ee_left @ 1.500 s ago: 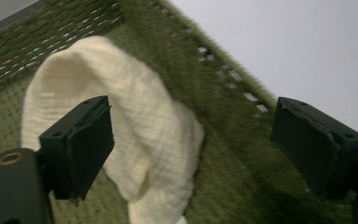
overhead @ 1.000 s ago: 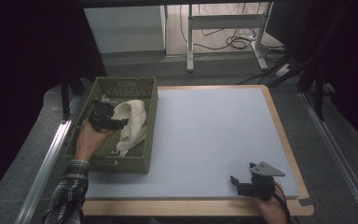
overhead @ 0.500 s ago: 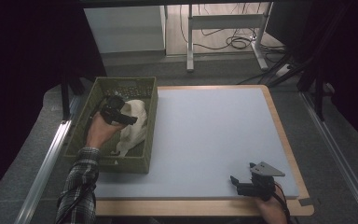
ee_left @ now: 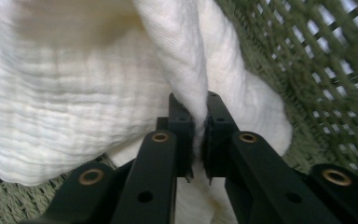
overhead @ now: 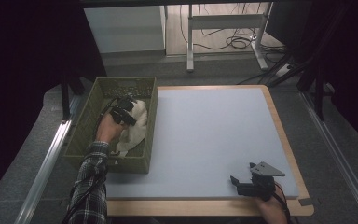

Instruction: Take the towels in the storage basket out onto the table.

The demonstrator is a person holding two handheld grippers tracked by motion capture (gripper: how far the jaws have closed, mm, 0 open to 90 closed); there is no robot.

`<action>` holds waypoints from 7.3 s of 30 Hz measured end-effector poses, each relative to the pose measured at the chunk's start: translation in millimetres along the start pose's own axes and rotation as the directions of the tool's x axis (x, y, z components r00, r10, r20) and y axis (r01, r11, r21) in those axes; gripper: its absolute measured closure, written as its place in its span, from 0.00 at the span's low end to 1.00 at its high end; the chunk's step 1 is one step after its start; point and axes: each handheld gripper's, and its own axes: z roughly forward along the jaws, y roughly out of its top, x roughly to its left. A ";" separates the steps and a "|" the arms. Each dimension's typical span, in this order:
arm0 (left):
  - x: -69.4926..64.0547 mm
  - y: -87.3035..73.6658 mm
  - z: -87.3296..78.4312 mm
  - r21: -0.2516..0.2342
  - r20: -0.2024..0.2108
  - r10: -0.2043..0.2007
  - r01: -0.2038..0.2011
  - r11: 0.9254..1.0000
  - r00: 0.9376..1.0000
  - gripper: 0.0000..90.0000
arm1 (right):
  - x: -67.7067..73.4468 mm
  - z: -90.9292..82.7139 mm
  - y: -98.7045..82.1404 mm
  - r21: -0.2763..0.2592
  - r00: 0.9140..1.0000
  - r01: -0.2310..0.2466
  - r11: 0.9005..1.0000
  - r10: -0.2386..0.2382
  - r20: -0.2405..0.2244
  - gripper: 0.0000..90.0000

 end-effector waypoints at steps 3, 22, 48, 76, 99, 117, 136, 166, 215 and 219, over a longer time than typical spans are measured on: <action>2.2 -2.2 -4.1 -0.019 -0.004 -0.010 0.010 1.000 1.000 0.95 | 0.1 0.0 0.0 0.000 1.000 0.000 1.000 0.000 0.000 0.08; 10.0 -40.1 -69.2 -0.426 -0.119 -0.028 -0.025 0.904 0.992 0.95 | 0.2 0.2 0.0 0.000 1.000 0.001 1.000 -0.001 0.001 0.08; -12.9 -68.2 -129.2 -0.698 -0.193 -0.032 -0.114 0.707 0.981 0.95 | 0.5 0.3 0.0 0.000 1.000 0.001 1.000 -0.001 0.003 0.08; -65.5 -39.0 -187.2 -0.801 -0.160 0.085 -0.180 0.571 0.983 0.95 | 0.7 0.4 0.1 0.000 1.000 -0.002 1.000 0.002 0.002 0.08; -127.0 0.8 -161.3 -0.810 -0.097 0.229 -0.211 0.547 0.969 0.95 | 0.7 0.1 0.1 0.002 1.000 -0.005 1.000 0.005 0.002 0.08; -193.9 32.1 -108.2 -0.808 -0.008 0.353 -0.214 0.549 0.936 0.94 | 0.6 0.1 0.1 0.001 1.000 -0.004 1.000 0.004 0.002 0.08; -234.6 40.8 -40.8 -0.777 0.077 0.375 -0.180 0.603 0.924 0.94 | 0.4 0.2 0.0 0.001 1.000 -0.002 1.000 0.002 0.001 0.08; -257.7 8.1 66.1 -0.606 0.206 0.370 -0.178 0.775 0.906 0.61 | 0.4 0.1 0.1 0.002 1.000 -0.002 1.000 0.002 0.002 0.08; -242.3 -26.6 71.1 -0.440 0.166 0.341 -0.240 0.865 0.925 0.90 | -67.8 35.8 61.8 0.070 0.996 -0.079 0.994 0.076 0.045 0.43; -242.7 -26.9 71.2 -0.443 0.166 0.341 -0.239 0.864 0.925 0.91 | -82.8 58.6 67.8 0.080 0.994 -0.105 0.991 0.101 0.047 0.52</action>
